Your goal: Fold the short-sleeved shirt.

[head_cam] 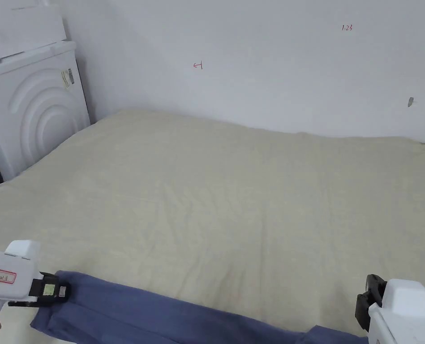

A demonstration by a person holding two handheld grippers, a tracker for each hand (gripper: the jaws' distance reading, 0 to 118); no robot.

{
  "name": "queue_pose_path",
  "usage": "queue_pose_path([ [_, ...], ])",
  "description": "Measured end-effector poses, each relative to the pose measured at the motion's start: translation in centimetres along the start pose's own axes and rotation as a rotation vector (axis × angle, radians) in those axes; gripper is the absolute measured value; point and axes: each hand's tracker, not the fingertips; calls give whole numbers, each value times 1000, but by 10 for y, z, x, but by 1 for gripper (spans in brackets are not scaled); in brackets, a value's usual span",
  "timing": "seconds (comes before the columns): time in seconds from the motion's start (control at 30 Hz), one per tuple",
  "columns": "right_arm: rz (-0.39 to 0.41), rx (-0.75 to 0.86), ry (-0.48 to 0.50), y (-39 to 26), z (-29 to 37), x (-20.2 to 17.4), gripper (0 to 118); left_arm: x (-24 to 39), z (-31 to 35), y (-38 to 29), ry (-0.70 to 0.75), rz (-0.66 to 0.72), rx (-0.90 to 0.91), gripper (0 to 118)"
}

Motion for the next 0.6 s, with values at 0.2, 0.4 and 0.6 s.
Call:
queue_pose_path([
  [0.2,1,-1,15,-1,-3,-6,0,12,17,-4,-114,61,-26,1],
  [0.4,12,2,33,-1,-3,-13,0,26,29,5,-295,125,-43,1],
  [0.6,3,-4,39,-4,-3,-14,0,64,19,9,-442,143,-68,1],
])
